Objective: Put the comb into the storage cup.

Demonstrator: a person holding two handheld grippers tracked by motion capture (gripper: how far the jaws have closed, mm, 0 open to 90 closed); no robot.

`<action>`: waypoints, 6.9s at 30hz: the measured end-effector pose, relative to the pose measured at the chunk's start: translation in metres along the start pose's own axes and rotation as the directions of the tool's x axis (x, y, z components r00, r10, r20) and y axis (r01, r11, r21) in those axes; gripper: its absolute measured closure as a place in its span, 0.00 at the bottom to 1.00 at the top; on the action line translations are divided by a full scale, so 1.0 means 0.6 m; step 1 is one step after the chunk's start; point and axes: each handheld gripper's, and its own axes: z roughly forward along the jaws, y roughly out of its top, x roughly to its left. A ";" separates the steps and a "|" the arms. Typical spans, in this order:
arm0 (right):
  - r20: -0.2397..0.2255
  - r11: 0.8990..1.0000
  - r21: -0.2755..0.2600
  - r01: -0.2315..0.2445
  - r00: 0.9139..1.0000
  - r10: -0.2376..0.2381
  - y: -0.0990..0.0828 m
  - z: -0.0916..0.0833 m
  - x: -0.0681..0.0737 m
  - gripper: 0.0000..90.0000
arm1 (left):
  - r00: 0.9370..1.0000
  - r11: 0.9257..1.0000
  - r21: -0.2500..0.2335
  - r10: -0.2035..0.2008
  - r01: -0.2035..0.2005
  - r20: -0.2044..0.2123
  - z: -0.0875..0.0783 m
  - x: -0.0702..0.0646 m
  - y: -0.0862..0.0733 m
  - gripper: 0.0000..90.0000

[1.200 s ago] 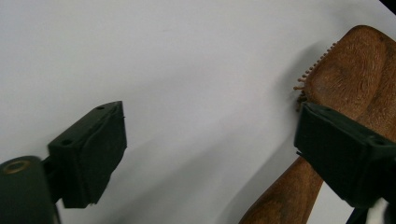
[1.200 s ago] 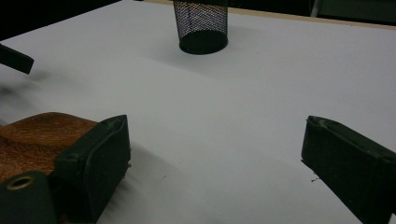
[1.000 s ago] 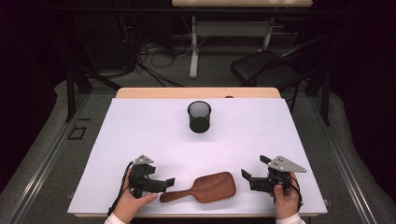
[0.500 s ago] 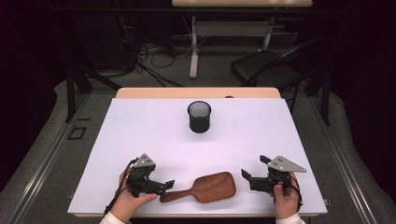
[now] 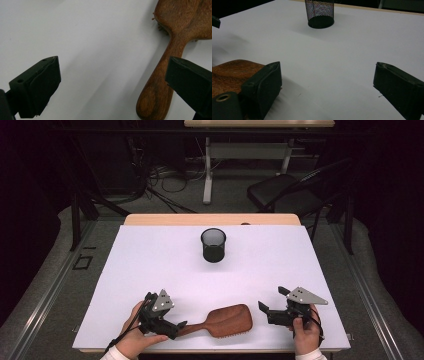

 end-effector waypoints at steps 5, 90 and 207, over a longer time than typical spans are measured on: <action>0.000 1.000 -0.003 0.001 1.000 -0.001 0.000 0.000 0.000 0.09 | 0.997 0.997 0.021 0.080 -0.080 -0.017 0.001 -0.007 -0.001 0.01; 0.001 1.000 0.009 0.003 1.000 -0.003 -0.002 0.003 0.001 0.09 | 0.941 0.952 0.138 0.237 -0.274 0.240 0.066 -0.078 0.058 0.69; 0.008 1.000 0.018 -0.006 1.000 0.005 -0.004 0.005 0.000 0.10 | 0.994 0.993 -0.070 -0.088 0.093 0.069 0.041 0.002 0.154 0.80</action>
